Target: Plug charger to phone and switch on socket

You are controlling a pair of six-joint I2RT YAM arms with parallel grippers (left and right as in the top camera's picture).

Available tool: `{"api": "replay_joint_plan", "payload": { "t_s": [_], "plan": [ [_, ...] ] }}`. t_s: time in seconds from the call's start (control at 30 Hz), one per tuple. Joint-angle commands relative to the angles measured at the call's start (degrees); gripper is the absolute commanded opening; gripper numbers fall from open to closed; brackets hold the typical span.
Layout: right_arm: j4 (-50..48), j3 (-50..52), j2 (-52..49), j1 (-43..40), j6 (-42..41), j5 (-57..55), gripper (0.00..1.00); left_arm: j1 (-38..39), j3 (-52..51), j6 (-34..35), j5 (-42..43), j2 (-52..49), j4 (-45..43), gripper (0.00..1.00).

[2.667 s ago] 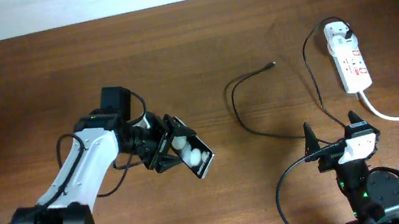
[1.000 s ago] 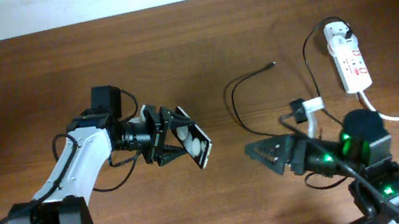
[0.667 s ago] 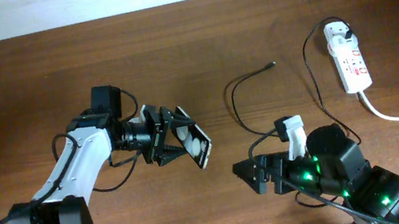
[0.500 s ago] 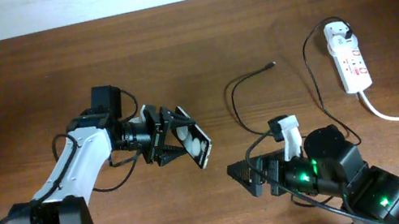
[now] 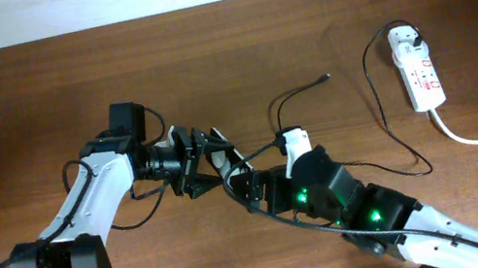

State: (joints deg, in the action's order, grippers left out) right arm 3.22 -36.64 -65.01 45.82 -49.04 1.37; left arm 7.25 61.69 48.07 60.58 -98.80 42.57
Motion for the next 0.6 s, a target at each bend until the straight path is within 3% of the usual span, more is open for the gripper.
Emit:
{"api": "replay_joint_plan", "payload": {
  "t_s": [0.0, 0.37, 0.57],
  "plan": [
    [-3.2, -0.9, -1.2, 2.5, -1.4, -7.2, 0.99, 0.0, 0.2, 0.6, 1.9, 0.1, -0.1, 0.63],
    [-7.4, -0.9, -7.8, 2.6, -1.4, -11.1, 0.99, 0.0, 0.2, 0.6, 1.0, 0.1, -0.1, 0.63],
    [-14.3, -0.9, -10.9, 2.6, -1.4, -4.7, 0.79, 0.0, 0.2, 0.6, 0.0, 0.1, -0.1, 0.64]
  ]
}}
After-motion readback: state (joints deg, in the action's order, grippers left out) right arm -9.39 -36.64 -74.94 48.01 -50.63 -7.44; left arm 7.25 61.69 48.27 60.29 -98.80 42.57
